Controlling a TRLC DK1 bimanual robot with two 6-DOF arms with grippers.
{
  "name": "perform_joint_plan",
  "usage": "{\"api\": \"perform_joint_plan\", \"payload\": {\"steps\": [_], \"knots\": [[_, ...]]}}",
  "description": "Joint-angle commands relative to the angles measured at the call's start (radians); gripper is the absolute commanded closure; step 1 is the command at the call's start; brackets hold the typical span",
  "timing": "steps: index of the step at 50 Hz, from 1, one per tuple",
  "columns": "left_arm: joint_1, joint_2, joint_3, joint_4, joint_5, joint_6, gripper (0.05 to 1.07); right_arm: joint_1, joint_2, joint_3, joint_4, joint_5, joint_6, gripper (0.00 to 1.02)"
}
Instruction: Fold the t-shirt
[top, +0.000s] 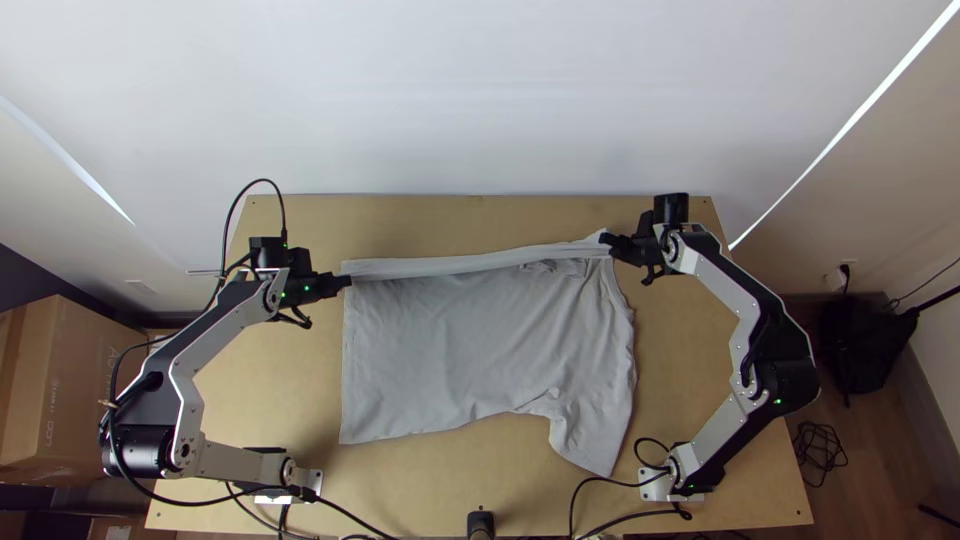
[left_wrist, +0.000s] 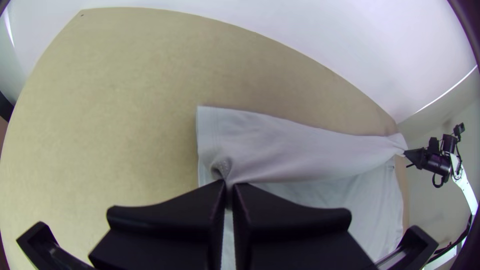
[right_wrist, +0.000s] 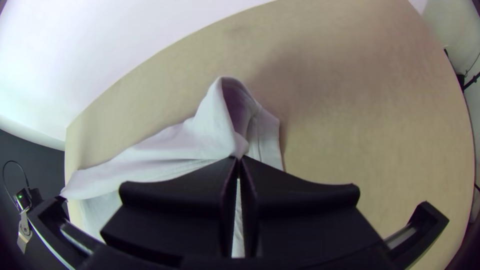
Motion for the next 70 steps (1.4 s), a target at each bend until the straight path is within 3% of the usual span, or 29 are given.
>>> {"api": "perform_joint_plan", "payload": {"steps": [1,4,6,8,9,11,12,13,22,27,31,37,40,43,50,57,70], "knots": [[0.004,-0.034,-0.059,0.012,0.003,-0.001,1.05,-0.011,-0.048,-0.068,-0.005,0.007,-0.019,1.0],[-0.001,-0.032,-0.083,0.03,-0.006,0.002,1.03,-0.011,-0.048,-0.088,-0.002,0.007,-0.019,1.0],[-0.003,-0.032,-0.096,0.032,-0.009,0.017,0.91,-0.014,-0.047,-0.097,0.003,0.007,-0.019,1.0],[-0.007,-0.034,-0.106,0.032,-0.011,0.028,0.7,-0.017,-0.043,-0.103,0.003,0.007,-0.018,0.96],[-0.009,-0.037,-0.111,0.03,-0.009,0.039,0.56,-0.019,-0.043,-0.105,0.001,0.007,-0.018,0.88],[-0.01,-0.045,-0.119,0.025,-0.011,0.048,0.32,-0.02,-0.048,-0.109,-0.005,0.007,-0.016,0.62],[-0.01,-0.051,-0.123,0.021,-0.009,0.056,0.2,-0.022,-0.054,-0.112,-0.005,0.007,-0.016,0.55],[-0.01,-0.058,-0.126,0.019,-0.011,0.063,0.14,-0.023,-0.063,-0.114,-0.008,0.007,-0.016,0.5],[0.022,-0.172,-0.151,0.018,-0.009,0.079,0.1,-0.065,-0.194,-0.169,-0.075,0.007,-0.021,0.24],[0.047,-0.253,-0.157,-0.021,-0.009,0.092,0.1,-0.088,-0.277,-0.172,-0.253,0.007,-0.033,0.03],[0.062,-0.316,-0.155,-0.053,-0.002,0.094,0.1,-0.098,-0.33,-0.169,-0.394,0.007,-0.064,0.03],[0.077,-0.404,-0.143,-0.114,0.01,0.102,0.1,-0.124,-0.448,-0.235,-0.471,0.002,-0.107,0.03],[0.093,-0.436,-0.123,-0.156,0.029,0.102,0.1,-0.155,-0.487,-0.256,-0.554,-0.098,-0.116,0.03],[0.096,-0.462,-0.103,-0.195,0.038,0.103,0.1,-0.174,-0.502,-0.264,-0.678,-0.171,-0.174,0.04],[0.106,-0.511,-0.077,-0.238,0.052,0.103,0.1,-0.181,-0.51,-0.328,-0.884,-0.177,-0.297,0.04],[0.105,-0.531,-0.065,-0.26,0.055,0.103,0.1,-0.189,-0.516,-0.43,-0.936,-0.179,-0.361,0.08],[0.097,-0.531,-0.031,-0.275,0.055,0.1,0.11,-0.19,-0.507,-0.534,-0.818,-0.185,-0.365,0.49]]}}
